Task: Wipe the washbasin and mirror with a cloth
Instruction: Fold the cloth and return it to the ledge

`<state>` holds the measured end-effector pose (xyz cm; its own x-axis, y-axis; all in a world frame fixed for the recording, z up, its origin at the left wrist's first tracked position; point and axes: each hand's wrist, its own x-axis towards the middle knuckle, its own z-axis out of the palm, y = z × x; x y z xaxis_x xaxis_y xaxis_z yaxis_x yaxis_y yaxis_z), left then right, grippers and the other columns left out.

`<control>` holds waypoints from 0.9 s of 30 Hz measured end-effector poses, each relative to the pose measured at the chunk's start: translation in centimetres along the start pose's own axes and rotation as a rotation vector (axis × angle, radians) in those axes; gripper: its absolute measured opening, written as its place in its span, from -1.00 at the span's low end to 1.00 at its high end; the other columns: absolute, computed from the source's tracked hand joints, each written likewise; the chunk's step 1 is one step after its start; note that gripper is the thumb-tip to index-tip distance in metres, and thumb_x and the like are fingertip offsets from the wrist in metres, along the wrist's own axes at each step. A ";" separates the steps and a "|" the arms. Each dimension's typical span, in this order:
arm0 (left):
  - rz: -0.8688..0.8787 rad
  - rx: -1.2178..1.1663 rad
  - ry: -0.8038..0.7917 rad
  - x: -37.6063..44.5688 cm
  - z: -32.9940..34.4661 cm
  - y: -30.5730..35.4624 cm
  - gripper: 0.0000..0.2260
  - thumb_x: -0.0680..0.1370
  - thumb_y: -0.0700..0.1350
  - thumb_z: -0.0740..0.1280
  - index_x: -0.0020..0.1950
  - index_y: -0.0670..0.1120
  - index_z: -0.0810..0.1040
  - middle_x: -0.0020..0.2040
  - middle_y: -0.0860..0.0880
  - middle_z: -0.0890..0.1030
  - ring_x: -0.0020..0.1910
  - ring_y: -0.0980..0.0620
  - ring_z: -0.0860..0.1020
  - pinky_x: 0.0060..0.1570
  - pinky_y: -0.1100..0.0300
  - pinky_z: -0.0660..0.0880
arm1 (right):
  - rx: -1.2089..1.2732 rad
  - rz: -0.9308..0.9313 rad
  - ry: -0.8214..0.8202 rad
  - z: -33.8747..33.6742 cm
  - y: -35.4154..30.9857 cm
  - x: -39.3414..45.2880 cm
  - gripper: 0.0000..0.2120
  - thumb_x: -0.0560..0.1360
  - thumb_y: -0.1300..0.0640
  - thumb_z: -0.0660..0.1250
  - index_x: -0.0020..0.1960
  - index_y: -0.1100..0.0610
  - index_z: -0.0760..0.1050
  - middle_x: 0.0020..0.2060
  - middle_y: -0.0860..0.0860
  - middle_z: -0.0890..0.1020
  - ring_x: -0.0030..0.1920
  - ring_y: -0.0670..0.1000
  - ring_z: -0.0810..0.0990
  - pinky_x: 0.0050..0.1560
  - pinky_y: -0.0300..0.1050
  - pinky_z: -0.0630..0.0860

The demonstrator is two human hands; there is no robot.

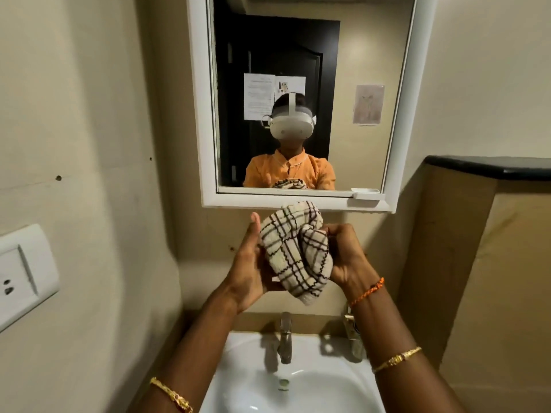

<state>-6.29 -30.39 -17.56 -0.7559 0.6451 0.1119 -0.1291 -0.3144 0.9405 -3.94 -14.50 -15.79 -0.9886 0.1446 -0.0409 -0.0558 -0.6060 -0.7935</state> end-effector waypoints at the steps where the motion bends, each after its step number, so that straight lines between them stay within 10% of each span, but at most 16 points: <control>1: -0.008 0.032 -0.003 -0.2 0.1 -0.3 -0.56 0.46 0.26 0.23 0.18 0.02 0.56 0.11 -0.08 0.67 0.08 -0.07 0.63 0.06 -0.18 0.56 | 0.010 0.011 0.011 -0.1 0.2 -0.1 -0.84 0.28 0.24 0.11 -0.26 0.24 0.45 -0.29 0.16 0.52 -0.22 0.11 0.53 0.20 0.06 0.43; 4: -0.005 0.203 0.164 -0.1 0.1 -1.4 -0.89 0.51 -0.14 0.36 0.01 -0.11 0.59 -0.06 -0.11 0.69 -0.10 -0.05 0.65 -0.12 0.00 0.61 | -0.079 0.041 0.050 -2.0 1.3 -0.4 -0.75 0.43 0.14 0.13 -0.27 0.24 0.51 -0.20 0.19 0.55 -0.17 0.13 0.55 0.09 0.06 0.48; 9: -0.033 0.347 0.299 -0.3 -1.0 -3.8 -0.91 0.45 -0.20 0.43 -0.06 -0.12 0.64 -0.13 -0.07 0.70 -0.21 0.03 0.65 -0.20 0.18 0.58 | -0.385 0.213 0.061 -6.1 4.2 -1.5 -0.34 0.38 -0.37 0.24 0.11 0.20 0.53 0.04 0.22 0.62 0.09 0.23 0.58 0.13 0.19 0.51; 15: -0.097 0.104 0.336 -0.5 -0.9 -5.7 -0.80 0.40 -0.23 0.45 0.01 -0.15 0.62 -0.04 -0.16 0.69 0.02 -0.14 0.62 0.13 -0.08 0.54 | -0.315 0.134 0.000 -8.5 5.7 -3.3 -0.52 0.30 0.29 0.42 0.20 0.37 0.48 0.11 0.33 0.59 0.09 0.27 0.58 0.09 0.24 0.54; 22: -0.525 -0.041 0.274 -1.4 1.9 -9.8 -0.53 0.34 0.23 0.39 0.05 -0.10 0.62 -0.05 -0.14 0.66 -0.02 -0.12 0.58 0.11 -0.04 0.49 | -0.145 0.139 0.046 -11.3 6.1 -4.4 -0.78 0.41 0.45 0.16 -0.03 0.31 0.52 -0.23 0.18 0.69 -0.26 0.11 0.67 -0.16 -0.01 0.63; 27: -0.371 -0.163 0.166 -1.3 2.8 -10.5 -0.54 0.40 0.11 0.40 0.20 -0.12 0.59 0.09 -0.20 0.67 0.03 -0.15 0.66 -0.05 -0.04 0.62 | -0.445 0.242 -0.121 -13.0 4.6 -6.0 -0.60 0.33 0.23 0.36 0.17 0.18 0.50 -0.09 0.12 0.70 -0.12 0.13 0.68 -0.13 0.08 0.64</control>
<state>-2.15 -26.03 -26.64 -0.7305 0.6182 -0.2902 -0.5011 -0.1965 0.8428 3.51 -7.99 -27.07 -0.9765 -0.0662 -0.2052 0.2148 -0.2158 -0.9525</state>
